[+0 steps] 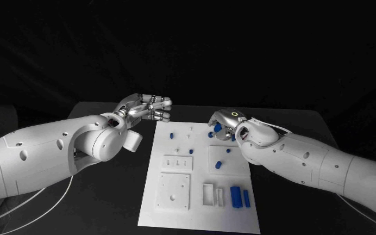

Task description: Assemble the parts on the task board

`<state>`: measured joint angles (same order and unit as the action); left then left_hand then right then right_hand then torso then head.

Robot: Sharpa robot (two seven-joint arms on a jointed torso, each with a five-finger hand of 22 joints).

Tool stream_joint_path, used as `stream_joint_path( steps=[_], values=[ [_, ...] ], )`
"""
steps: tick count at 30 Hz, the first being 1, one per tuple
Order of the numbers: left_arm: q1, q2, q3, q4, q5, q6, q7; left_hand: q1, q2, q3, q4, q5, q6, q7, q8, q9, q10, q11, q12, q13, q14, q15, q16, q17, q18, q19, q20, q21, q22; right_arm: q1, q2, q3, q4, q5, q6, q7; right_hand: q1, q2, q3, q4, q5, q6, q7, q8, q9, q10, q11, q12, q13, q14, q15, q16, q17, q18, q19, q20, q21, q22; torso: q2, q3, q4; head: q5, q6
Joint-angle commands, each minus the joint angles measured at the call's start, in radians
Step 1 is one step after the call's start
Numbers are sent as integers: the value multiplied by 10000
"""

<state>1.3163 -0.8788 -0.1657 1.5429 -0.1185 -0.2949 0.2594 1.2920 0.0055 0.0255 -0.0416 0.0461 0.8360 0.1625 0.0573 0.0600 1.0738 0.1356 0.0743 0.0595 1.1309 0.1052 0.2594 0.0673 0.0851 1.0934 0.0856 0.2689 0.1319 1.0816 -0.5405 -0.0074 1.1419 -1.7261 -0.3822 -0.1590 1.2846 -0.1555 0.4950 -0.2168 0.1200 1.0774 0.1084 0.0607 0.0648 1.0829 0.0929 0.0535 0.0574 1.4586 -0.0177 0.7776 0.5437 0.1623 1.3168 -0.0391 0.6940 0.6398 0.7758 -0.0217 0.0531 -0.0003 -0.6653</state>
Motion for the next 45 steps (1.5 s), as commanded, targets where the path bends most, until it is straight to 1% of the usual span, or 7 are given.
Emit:
stream_joint_path(
  steps=[1, 6, 13, 25, 33, 38, 45],
  values=[
    [10, -17, 10, 47, -114, 264, 107, 16, 108, -68, -33, 52, 63, 17, 24, 13, -56, 65, -48, 3, -28, 13, -72, -8, 83, -71, 3, 53, 3, -7, 42, -24, 13, -605, -127, -443, -4, -102, 133, 10, 39, 93, 2, 15, 1, 133, 5, 39, 8, -74, -6, 102, -42, -13, 114, 8, -118, 204, 74, 12, 13, 4, 24],
    [19, -10, 15, 52, -146, 275, 101, 16, 111, -82, -49, 52, 60, 21, 25, 13, -91, 73, -42, 4, -24, 16, -83, -8, 88, -74, 7, 60, 3, -9, 106, -68, -41, -722, -54, -541, -37, -155, 405, 47, -59, 151, 7, 14, 1, 201, 8, 41, 9, -108, 4, 228, -106, 3, 169, 17, -280, 564, 135, 11, 32, -14, 40],
    [20, 39, 18, 3, -166, 286, 90, 5, 126, -95, -66, 52, 57, 25, 23, 12, -158, 91, -43, 4, -16, 23, -96, -7, 96, -82, 14, 69, 0, -12, 161, -148, -89, -825, 103, -617, -73, -170, 609, 28, -67, 207, 15, 15, 3, 268, -3, 38, 7, -111, -3, 321, -151, -3, 225, 8, -435, 899, 238, -18, 46, -45, 77],
    [21, 55, 19, -6, -170, 289, 80, 2, 127, -100, -86, 53, 71, 26, 25, 13, -230, 107, -45, 4, -10, 27, -101, -6, 104, -83, 20, 80, -2, -42, 221, -205, -164, -914, 225, -637, -134, -172, 841, 29, -57, 330, 16, 17, 6, 403, -26, 39, 7, -122, 18, 435, -285, -62, 314, 22, -881, 1660, 325, -16, 55, -20, 86],
    [22, 49, 19, 4, -170, 300, 69, -3, 126, -101, -91, 53, 74, 27, 24, 13, -256, 115, -42, 3, -13, 31, -105, -7, 107, -88, 24, 84, -4, -64, 265, -229, -220, -960, 167, -645, -198, -176, 1343, 109, -200, 497, 26, 19, 13, 624, -69, 34, 6, -126, 15, 556, -271, -97, 314, 14, -952, 2086, 357, -9, 53, 0, 85],
    [23, 51, 19, 3, -170, 309, 63, -3, 126, -101, -91, 53, 74, 27, 24, 13, -256, 115, -42, 3, -13, 31, -105, -7, 107, -88, 24, 84, -4, -72, 288, -237, -237, -966, 158, -633, -231, -147, 1557, 163, -282, 649, 24, 25, 22, 871, -128, 37, 10, -138, -18, 614, -258, -120, 308, -17, -989, 2317, 378, -13, 50, 8, 98],
    [23, 65, 20, -20, -171, 327, 49, -10, 127, -95, -90, 52, 85, 39, 26, 14, -283, 120, -37, 4, -11, 34, -106, -6, 112, -93, 28, 93, -8, -77, 304, -240, -233, -968, -150, -618, -67, 79, 1702, 168, -497, 1177, -67, 52, 96, 1656, -337, 39, 26, -150, -134, 635, -246, -192, 254, -116, -930, 2583, 400, -10, 41, 9, 107]
  ],
)
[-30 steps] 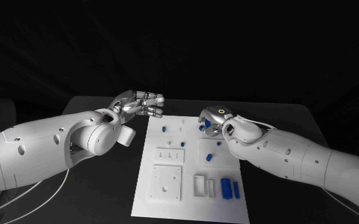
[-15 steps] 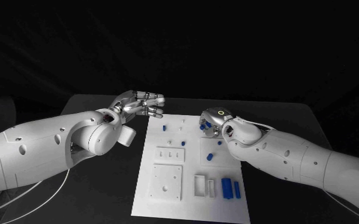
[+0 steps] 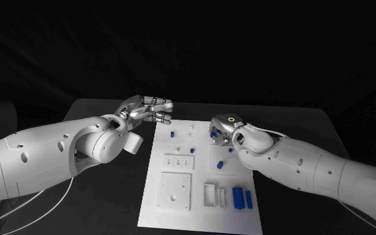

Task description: Assemble the parts on the task board

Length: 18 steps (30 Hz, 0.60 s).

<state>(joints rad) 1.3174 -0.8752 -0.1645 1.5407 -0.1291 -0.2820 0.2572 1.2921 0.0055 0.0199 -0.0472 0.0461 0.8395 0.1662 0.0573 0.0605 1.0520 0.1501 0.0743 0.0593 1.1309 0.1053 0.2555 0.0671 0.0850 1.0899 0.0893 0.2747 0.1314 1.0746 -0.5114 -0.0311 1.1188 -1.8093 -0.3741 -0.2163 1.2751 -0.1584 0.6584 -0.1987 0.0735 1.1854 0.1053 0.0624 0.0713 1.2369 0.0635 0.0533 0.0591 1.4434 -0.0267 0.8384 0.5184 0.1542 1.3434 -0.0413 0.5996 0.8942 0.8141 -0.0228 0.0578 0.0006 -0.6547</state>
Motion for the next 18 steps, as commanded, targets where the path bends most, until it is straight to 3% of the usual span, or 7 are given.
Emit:
stream_joint_path(
  steps=[1, 9, 14, 18],
  values=[
    [11, 37, 8, -9, -65, 199, 69, -11, 127, -40, -34, 52, 49, 3, 25, 9, -66, -24, -37, 6, -12, 33, -67, -4, 113, -59, -9, 36, -4, -8, 16, -4, -2, -136, -280, -47, 41, 130, 67, -10, -53, 168, -53, 30, 42, 184, -69, 50, 15, 4, -64, 25, 9, -137, -29, -117, 31, 101, 24, 0, -9, -10, 12],
    [10, 76, 8, -82, -65, 189, 75, -6, 128, -30, -43, 54, 30, 31, 25, 8, -96, -14, -38, 5, -17, 38, -70, -5, 117, -66, -4, 42, -10, -9, 23, -5, -2, -185, -599, -216, 126, 281, -121, 24, -196, 416, -118, 20, 60, 440, -162, 46, 15, -4, -164, 24, 66, -285, -42, -230, 17, 554, 24, 2, -13, -30, 26],
    [10, 76, 8, -92, -65, 183, 71, 7, 131, -24, -59, 54, 33, 32, 25, 8, -95, -15, -34, 6, -12, 37, -67, -4, 120, -65, -5, 46, -11, -7, -63, -3, 115, -262, -801, -433, 186, 273, -75, 48, -203, 478, -128, 13, 65, 513, -186, 50, 16, 1, -201, -5, 79, -341, 3, -287, 192, 918, 23, -25, -3, -13, 91],
    [10, 70, 8, -111, -65, 165, 69, 8, 131, -24, -60, 54, 33, 32, 25, 8, -96, -15, -34, 6, -12, 36, -66, -4, 121, -64, -5, 47, -11, 33, -163, 2, 360, -351, -884, -625, 199, 215, 8, 85, -192, 490, -134, 14, 62, 517, -185, 50, 15, 3, -201, -20, 96, -337, 33, -288, 122, 1189, 23, -5, 5, -6, 122]
  ],
)
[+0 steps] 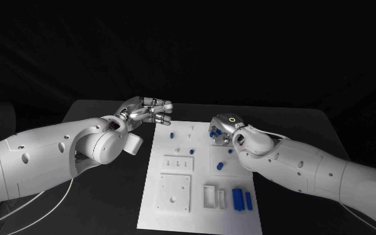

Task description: Assemble the parts on the task board

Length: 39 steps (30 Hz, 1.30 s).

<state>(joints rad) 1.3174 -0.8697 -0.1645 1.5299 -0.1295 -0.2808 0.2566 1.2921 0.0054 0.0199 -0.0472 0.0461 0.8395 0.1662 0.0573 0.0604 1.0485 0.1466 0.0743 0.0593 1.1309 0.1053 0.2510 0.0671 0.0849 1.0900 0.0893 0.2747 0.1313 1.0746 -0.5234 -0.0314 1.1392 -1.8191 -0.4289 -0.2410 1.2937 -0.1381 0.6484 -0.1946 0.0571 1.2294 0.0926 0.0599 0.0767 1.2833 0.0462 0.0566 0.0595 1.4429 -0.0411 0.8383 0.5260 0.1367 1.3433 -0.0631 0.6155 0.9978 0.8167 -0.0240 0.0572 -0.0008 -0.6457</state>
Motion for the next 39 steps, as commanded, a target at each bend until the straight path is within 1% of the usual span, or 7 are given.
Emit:
stream_joint_path(
  steps=[1, 5, 9, 22, 28, 35, 39],
  values=[
    [10, 11, 7, -8, -62, 139, 76, 15, 135, -20, -76, 55, 29, 31, 24, 9, -67, 22, -35, 6, -8, 34, -18, -4, 123, -61, -6, 54, -9, 54, -63, 10, 232, -284, -349, -436, 15, 2, 119, 51, -27, 52, -5, 39, 7, 50, -10, 20, 12, 6, -55, -23, 21, -165, 47, -71, -40, 195, -12, 6, 10, 9, 47],
    [10, 3, 7, -20, -62, 102, 81, 17, 135, -19, -89, 55, -81, -4, 13, 1, -77, 20, -37, 6, 0, 32, -13, -4, 125, -55, -9, 63, -9, 113, -72, 70, 412, -363, -390, -586, 1, -51, 198, 110, -38, 52, -4, 41, 4, 56, -11, 17, 10, 11, -69, -22, 35, -187, 126, -80, 84, 505, -5, 15, -9, 39, 100],
    [10, 6, 7, -27, -61, 82, 83, 16, 136, -19, -94, 55, -99, 1, 19, 3, -85, 20, -38, 6, 13, 28, -6, -3, 128, -45, -13, 72, -6, 188, 45, 154, 475, -443, -452, -741, 11, -96, 227, 154, -44, 57, -13, 39, 3, 56, -16, 16, 10, 1, -71, -21, 52, -191, 170, -82, 14, 723, 19, 2, 3, 18, 170],
    [10, 76, 6, -27, -61, 96, 76, 11, 145, -18, -105, 56, -57, 3, 24, 7, -90, 21, -35, 6, 17, 27, -2, -4, 127, -44, -14, 83, -5, 287, 899, 202, -70, -561, -525, -1010, -9, -134, 201, 246, -49, 22, -7, 38, -7, 2, -7, 16, 8, 9, -71, -60, 29, -213, 307, -82, -170, 1226, 75, -12, 50, 90, 248],
    [11, 170, 7, -51, -61, 124, 72, 11, 145, -18, -105, 56, -57, 3, 24, 7, -90, 21, -35, 6, 17, 27, -2, -4, 127, -44, -14, 83, -5, 275, 1304, 204, -390, -591, -644, -1099, -17, -159, 224, 256, -47, 1, 0, 40, -13, -32, 6, 14, 8, 7, -65, -67, 19, -209, 338, -76, -257, 1288, 140, -60, 147, 37, 263],
    [17, 200, 9, -31, -62, 129, 63, 7, 156, -19, -123, 56, -33, 12, 22, 7, -91, 22, -34, 5, 9, 28, -2, -4, 126, -57, -13, 94, -9, 251, 1636, 204, -691, -597, -736, -1199, -26, -175, 251, 275, -44, -11, 2, 40, -15, -60, 11, 14, 7, 7, -70, -51, 6, -205, 498, -78, -647, 1676, 192, -122, 229, 10, 265],
    [26, 207, 10, -25, -63, 131, 57, 7, 156, -19, -123, 56, -33, 12, 22, 7, -91, 22, -34, 5, 9, 28, -2, -4, 126, -57, -13, 94, -9, 236, 1744, 203, -803, -576, -713, -1181, -26, -175, 251, 275, -44, -11, 2, 40, -15, -60, 11, 14, 7, 7, -70, -51, 6, -205, 498, -78, -647, 1676, 208, -137, 258, -6, 264]
  ],
)
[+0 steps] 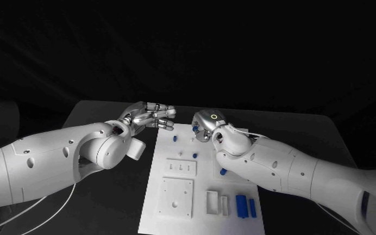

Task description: Assemble the parts on the task board

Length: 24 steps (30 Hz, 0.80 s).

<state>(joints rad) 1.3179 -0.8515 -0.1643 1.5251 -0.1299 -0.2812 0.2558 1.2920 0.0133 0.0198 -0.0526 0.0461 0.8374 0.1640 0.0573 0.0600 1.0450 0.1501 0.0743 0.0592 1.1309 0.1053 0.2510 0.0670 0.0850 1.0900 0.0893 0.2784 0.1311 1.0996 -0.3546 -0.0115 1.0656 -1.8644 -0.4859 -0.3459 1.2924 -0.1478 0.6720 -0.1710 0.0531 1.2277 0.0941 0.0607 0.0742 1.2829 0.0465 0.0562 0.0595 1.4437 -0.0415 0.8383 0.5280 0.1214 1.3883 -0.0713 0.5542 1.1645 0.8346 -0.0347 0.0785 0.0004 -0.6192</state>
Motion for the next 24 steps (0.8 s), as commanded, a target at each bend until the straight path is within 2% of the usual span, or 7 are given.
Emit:
stream_joint_path(
  steps=[1, 9, 15, 24],
  values=[
    [24, 27, 9, 25, -59, 135, 64, 7, 77, -17, -69, 56, -12, 34, 22, 10, -56, -13, -34, 6, 9, 28, -2, -3, 126, -57, -13, 56, -7, -18, 79, 4, -92, -118, -135, -127, -27, -73, 13, 44, 1, 5, -12, 34, 10, -53, 8, 16, 6, -1, -64, -47, -17, -54, 93, 7, -169, 125, 41, -28, 47, -18, 5],
    [58, 50, 12, 32, -60, 150, 53, 7, 77, -17, -69, 56, -12, 34, 22, 10, -56, -13, -34, 6, 9, 28, -2, -3, 126, -57, -13, 56, -7, -57, 218, -2, -293, -94, -78, -104, -35, -73, 38, 22, 11, -4, -10, 32, 10, -56, 11, 18, 8, -1, -65, -45, -20, -50, 130, 6, -268, 230, 43, -25, 35, -15, -22],
    [73, 52, 13, 44, -60, 158, 47, 7, 77, -17, -69, 56, -12, 34, 22, 10, -56, -13, -34, 6, 9, 28, -2, -3, 126, -57, -13, 56, -7, -67, 262, -8, -381, -103, 53, -182, -46, -74, 46, 15, 23, -10, -7, 33, 12, -67, 15, 18, 7, -7, -65, -52, -29, -46, 170, 7, -415, 349, 44, -32, 52, -9, -60],
    [98, 29, 13, 50, -60, 157, 42, 7, 77, -17, -69, 56, -12, 34, 22, 10, -56, -13, -34, 6, 9, 28, -2, -3, 126, -57, -13, 56, -7, -102, 244, -27, -441, -107, 238, -400, -82, -85, 71, 21, 44, -32, -8, 32, 12, -89, 19, 18, 7, -13, -60, -65, -45, -46, 207, 16, -579, 466, 55, -23, 28, 38, -86]
  ],
)
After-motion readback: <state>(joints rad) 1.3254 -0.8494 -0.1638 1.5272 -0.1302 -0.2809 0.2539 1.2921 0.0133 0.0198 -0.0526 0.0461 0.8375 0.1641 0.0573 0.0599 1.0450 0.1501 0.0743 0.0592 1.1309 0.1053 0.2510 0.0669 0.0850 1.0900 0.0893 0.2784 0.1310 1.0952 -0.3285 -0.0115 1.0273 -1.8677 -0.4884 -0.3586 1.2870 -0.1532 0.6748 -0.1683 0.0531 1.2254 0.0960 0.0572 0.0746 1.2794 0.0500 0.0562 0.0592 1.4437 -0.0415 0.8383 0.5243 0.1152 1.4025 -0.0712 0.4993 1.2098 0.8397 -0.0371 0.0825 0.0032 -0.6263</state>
